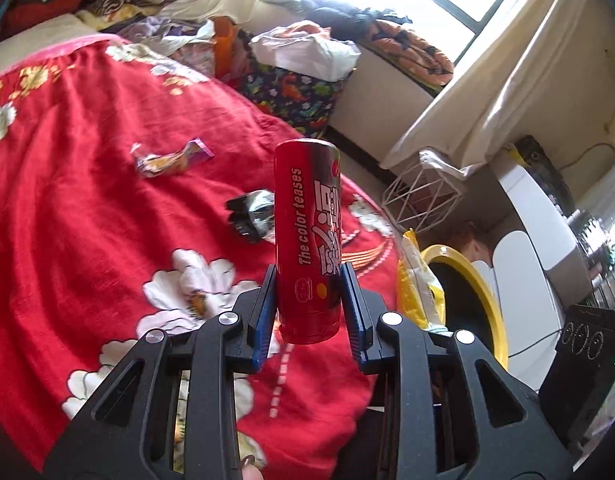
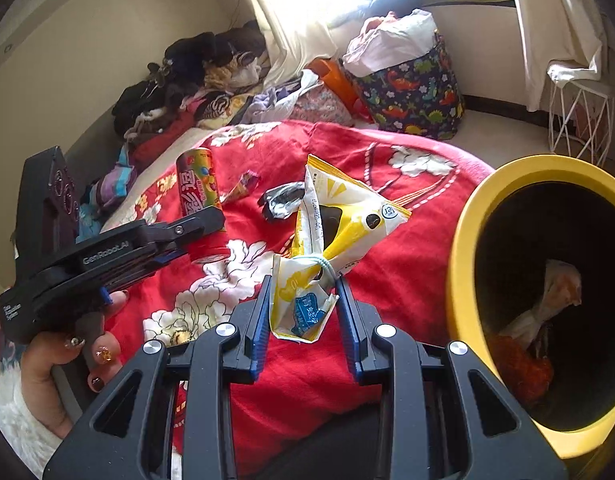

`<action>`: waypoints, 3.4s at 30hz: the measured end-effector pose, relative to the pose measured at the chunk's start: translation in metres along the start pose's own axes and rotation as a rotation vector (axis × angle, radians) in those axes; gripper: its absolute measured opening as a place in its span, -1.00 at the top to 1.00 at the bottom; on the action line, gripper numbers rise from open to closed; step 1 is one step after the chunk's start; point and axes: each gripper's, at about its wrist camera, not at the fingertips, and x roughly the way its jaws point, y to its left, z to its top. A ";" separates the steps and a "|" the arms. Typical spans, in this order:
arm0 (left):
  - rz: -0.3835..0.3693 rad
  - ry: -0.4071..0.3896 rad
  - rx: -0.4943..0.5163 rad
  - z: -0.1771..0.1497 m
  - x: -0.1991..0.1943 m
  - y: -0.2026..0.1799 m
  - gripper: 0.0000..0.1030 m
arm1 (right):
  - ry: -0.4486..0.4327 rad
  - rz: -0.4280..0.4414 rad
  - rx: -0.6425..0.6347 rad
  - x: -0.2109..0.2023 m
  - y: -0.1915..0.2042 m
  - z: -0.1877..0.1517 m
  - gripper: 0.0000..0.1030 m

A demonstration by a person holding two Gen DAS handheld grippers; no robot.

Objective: Collect trash
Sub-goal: 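Carry the red can and yellow chip bag over the yellow-rimmed bin, then open both grippers above the bin to drop the can and chip bag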

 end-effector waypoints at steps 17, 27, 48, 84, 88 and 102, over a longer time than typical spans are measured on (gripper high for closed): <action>-0.061 -0.021 0.094 0.000 -0.008 -0.049 0.53 | -0.083 -0.056 0.055 -0.039 -0.029 0.000 0.43; -0.092 -0.015 0.158 -0.002 -0.003 -0.081 0.53 | -0.128 -0.094 0.110 -0.063 -0.054 -0.003 0.43; -0.150 0.025 0.283 -0.019 0.012 -0.136 0.53 | -0.204 -0.173 0.206 -0.098 -0.102 -0.007 0.43; -0.228 0.188 0.406 -0.059 0.069 -0.186 0.53 | -0.198 -0.313 0.325 -0.114 -0.168 -0.031 0.42; -0.226 0.207 0.393 -0.058 0.080 -0.185 0.53 | -0.187 -0.318 0.328 -0.111 -0.169 -0.031 0.42; -0.207 0.236 0.360 -0.048 0.100 -0.182 0.45 | -0.204 -0.348 0.372 -0.113 -0.176 -0.032 0.16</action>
